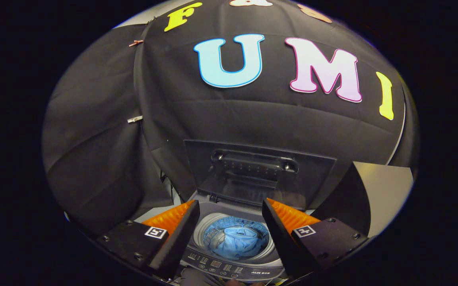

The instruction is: Put the clothes into the washing machine and then close the washing machine lid.

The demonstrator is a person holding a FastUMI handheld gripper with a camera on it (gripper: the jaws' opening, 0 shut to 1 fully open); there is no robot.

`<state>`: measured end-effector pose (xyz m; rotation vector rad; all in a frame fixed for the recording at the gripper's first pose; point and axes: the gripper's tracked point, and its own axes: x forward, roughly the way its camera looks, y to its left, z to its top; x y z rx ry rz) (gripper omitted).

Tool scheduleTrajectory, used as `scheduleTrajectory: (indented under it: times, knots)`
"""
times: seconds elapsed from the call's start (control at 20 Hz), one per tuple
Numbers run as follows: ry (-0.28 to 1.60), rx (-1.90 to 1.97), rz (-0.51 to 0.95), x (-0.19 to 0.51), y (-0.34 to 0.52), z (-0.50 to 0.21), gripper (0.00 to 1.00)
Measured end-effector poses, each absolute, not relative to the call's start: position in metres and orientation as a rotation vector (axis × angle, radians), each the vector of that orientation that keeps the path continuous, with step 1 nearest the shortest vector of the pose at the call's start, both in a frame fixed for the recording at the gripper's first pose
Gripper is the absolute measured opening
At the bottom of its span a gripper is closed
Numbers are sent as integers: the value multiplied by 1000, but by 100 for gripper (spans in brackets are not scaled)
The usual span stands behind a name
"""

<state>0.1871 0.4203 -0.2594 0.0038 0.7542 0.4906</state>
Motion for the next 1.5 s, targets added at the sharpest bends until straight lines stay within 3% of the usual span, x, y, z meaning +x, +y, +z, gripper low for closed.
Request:
scheduleTrajectory:
  times: [0.8, 1.5]
  knots:
    - [650, 90, 484, 278, 392, -220, 99]
    - [681, 283, 369, 400, 414, -269, 99]
